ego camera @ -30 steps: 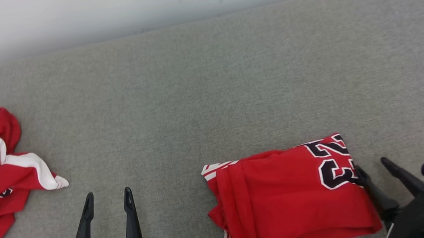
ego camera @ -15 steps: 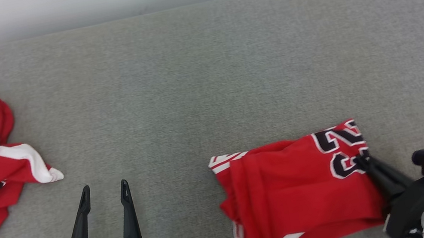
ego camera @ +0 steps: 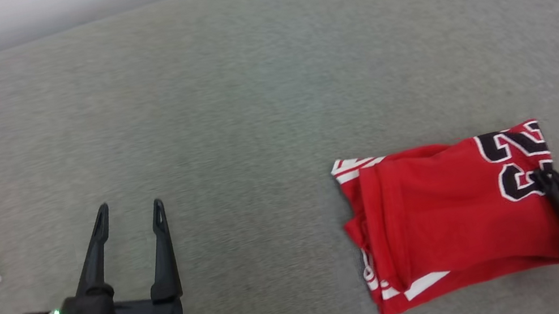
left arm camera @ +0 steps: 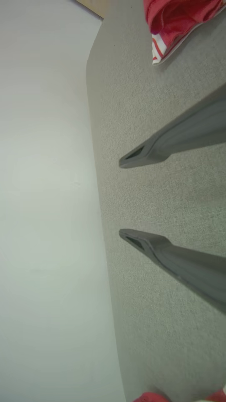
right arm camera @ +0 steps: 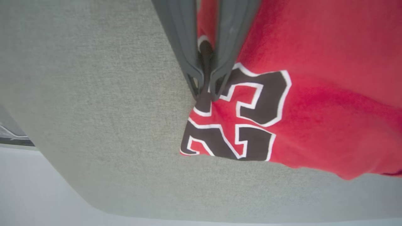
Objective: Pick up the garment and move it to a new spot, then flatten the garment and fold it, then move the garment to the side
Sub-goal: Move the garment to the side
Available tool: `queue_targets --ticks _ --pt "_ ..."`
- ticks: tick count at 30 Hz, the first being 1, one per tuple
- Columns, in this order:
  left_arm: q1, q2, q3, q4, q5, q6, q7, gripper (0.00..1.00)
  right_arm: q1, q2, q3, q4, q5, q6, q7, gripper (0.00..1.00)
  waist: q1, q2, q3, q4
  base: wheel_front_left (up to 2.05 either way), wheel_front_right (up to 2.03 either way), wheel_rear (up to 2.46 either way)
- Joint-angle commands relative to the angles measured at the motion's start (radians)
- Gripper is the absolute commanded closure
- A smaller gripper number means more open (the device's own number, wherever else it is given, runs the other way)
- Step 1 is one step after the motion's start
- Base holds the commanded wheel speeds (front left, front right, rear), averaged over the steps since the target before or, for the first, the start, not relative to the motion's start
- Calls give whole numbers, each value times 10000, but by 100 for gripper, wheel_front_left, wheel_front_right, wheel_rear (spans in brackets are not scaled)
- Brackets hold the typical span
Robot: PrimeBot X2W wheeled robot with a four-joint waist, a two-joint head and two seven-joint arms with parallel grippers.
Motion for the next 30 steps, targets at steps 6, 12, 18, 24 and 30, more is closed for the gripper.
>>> queue_targets --ticks 6,12,18,24,30 --pt "-815 271 -222 -394 491 -55 525 0 -516 175 -737 225 -135 -10 -573 100 0 -1 1254 -1557 0 0 0" --pt "-1278 464 -351 -530 684 -160 939 0 -2161 269 -857 1305 273 -10 -1301 100 0 -1 1450 -1880 0 0 0" --pt "-1498 612 -477 -762 882 -149 1345 0 -3933 -48 -738 3119 777 -10 -1874 100 0 -1 1513 -1826 0 0 0" --pt "-1646 712 -640 -1089 1070 -158 1649 0 -5061 -875 -865 4706 1048 -10 -2043 100 0 -1 1703 -1524 0 0 0" --pt "-1906 817 -803 -1257 1275 -244 1874 0 -5722 -1255 -409 5844 1805 -10 -2050 58 0 -1 1870 -1350 0 0 0"
